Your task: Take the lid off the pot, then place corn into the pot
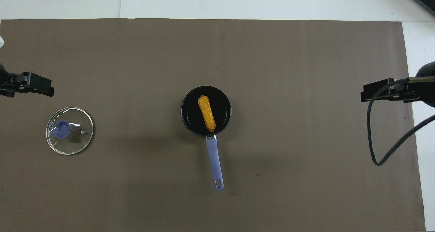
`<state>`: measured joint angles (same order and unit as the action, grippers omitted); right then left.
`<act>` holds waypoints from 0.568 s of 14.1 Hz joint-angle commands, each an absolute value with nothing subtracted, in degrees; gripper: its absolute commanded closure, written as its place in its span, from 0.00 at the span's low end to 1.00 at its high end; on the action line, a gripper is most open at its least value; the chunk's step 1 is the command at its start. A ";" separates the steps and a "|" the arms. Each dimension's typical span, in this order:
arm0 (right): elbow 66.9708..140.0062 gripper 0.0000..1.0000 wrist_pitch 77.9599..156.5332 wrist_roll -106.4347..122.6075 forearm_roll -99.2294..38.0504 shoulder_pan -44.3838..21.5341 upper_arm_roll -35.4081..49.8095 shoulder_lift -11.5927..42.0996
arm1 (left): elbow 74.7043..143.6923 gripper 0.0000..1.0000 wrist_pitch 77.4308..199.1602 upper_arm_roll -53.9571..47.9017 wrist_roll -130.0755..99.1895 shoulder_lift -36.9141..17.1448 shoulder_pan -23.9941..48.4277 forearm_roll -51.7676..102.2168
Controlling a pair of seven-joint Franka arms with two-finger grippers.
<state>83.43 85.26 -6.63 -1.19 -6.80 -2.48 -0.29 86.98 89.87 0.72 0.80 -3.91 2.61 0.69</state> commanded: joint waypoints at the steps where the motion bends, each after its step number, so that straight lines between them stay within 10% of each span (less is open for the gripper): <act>1: 87.09 0.00 84.82 -4.75 -1.58 -4.05 -1.76 -2.10 | 86.92 0.00 88.77 0.97 1.32 -3.25 2.99 0.18; 8: 87.19 0.00 83.94 1.32 -0.53 -2.55 -1.93 -2.11 | 86.40 0.00 86.84 0.70 1.32 -3.16 2.46 0.00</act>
<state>85.50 84.13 -0.63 -1.13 -3.33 -2.49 -0.52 86.96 88.94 0.70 0.82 -3.70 2.60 0.69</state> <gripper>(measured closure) 0.000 0.000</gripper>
